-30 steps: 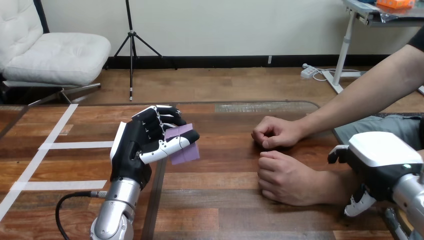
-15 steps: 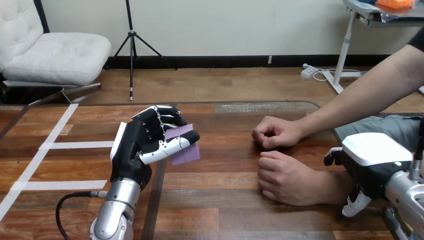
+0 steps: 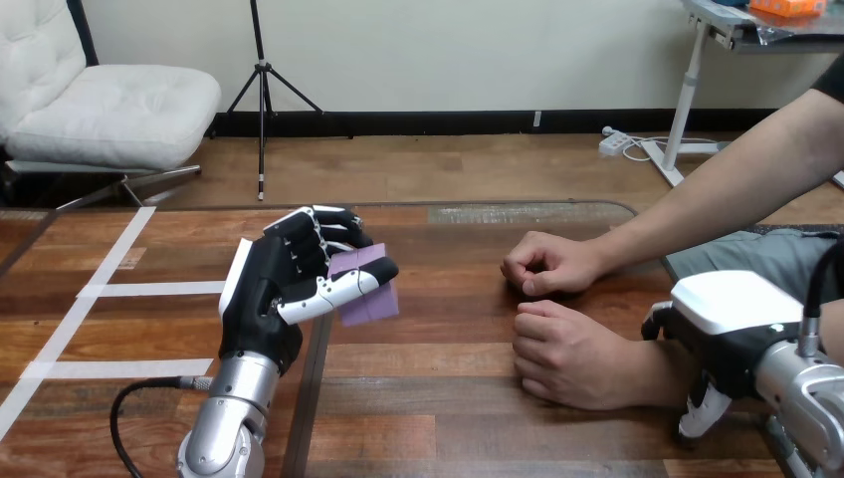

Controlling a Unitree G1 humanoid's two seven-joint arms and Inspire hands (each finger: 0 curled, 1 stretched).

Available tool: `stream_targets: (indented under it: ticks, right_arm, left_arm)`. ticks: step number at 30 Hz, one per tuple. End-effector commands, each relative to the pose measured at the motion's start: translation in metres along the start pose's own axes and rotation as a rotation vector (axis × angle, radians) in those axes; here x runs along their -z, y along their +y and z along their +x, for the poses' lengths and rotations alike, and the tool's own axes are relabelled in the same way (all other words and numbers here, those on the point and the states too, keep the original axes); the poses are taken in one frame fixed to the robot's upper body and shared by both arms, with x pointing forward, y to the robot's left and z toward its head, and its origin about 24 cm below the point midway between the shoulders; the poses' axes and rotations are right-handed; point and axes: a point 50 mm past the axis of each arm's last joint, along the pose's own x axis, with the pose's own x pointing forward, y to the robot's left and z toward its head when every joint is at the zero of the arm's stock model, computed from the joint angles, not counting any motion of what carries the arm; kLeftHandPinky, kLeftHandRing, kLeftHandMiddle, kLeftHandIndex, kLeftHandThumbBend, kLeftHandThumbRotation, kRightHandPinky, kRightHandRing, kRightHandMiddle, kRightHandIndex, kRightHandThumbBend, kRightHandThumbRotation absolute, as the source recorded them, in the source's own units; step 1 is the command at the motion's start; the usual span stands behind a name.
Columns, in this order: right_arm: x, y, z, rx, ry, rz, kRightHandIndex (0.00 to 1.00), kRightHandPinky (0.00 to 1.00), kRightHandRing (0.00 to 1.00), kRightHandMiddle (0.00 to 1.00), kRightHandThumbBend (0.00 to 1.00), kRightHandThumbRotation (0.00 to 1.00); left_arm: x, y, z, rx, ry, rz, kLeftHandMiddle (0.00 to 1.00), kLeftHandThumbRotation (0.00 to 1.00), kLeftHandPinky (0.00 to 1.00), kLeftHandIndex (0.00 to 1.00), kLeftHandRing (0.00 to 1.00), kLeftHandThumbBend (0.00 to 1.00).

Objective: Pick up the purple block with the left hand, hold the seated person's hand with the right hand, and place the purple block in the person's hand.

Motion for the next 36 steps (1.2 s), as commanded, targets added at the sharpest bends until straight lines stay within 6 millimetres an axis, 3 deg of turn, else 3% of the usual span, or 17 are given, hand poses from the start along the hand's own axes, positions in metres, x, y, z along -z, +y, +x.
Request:
stream_targets:
  ticks: [1,36]
  right_arm:
    - [0.003,-0.025,0.005,0.078,0.01,-0.06,0.78,0.79,0.79,0.79,0.85,0.07]
    - [0.001,-0.013,0.025,-0.001,0.033,-0.129,0.77,0.79,0.78,0.79,0.8,0.1]
  left_arm:
    - [-0.023,0.004,0.014,0.002,-0.114,0.024,0.47,0.06,0.35,0.49,0.4,0.88]
    - [-0.024,0.006,0.013,0.009,-0.119,0.04,0.47,0.06,0.35,0.49,0.4,0.87]
